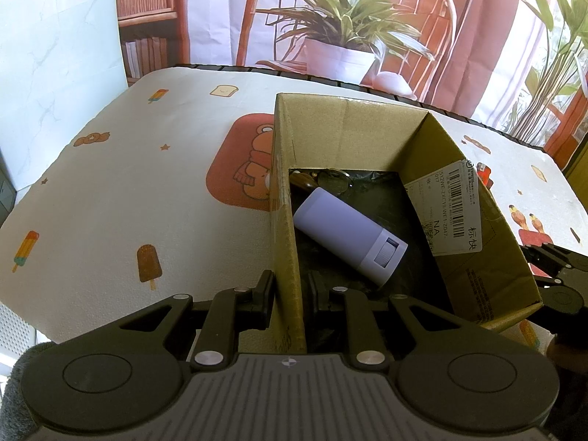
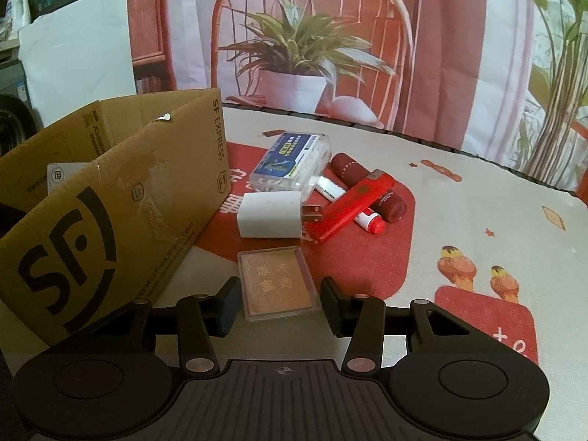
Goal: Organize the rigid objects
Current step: 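Close the right gripper on the gold square compact, then lift the compact with the right gripper and carry it over the box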
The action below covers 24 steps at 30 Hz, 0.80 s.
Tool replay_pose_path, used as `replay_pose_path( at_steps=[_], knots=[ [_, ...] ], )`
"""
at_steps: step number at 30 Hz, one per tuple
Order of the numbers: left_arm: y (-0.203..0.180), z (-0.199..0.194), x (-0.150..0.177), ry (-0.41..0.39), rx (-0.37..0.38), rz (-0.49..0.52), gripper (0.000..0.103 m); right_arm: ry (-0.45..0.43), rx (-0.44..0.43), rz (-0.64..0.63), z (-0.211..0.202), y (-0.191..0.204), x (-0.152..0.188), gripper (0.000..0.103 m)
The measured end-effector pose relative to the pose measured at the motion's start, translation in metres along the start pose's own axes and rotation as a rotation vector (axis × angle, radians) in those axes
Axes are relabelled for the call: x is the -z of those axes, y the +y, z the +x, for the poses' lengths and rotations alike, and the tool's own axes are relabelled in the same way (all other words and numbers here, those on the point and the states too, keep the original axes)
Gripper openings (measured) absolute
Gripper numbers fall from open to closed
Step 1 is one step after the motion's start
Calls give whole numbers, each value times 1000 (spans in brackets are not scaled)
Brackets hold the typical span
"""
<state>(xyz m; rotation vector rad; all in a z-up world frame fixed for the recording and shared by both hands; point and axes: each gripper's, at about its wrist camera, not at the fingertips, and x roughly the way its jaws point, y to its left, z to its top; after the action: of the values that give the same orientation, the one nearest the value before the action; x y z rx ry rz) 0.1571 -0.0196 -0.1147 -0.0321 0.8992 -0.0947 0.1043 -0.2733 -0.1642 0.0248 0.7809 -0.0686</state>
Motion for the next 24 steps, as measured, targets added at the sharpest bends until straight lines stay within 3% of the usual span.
replay_pose_path(
  at_steps=[16,24],
  knots=[
    [-1,0,0,1,1,0,20,-41,3,77,-11,-9,-1,43],
    [0,0,0,1,1,0,20,-108,-7,93,-26,-7,-12,43]
  ],
)
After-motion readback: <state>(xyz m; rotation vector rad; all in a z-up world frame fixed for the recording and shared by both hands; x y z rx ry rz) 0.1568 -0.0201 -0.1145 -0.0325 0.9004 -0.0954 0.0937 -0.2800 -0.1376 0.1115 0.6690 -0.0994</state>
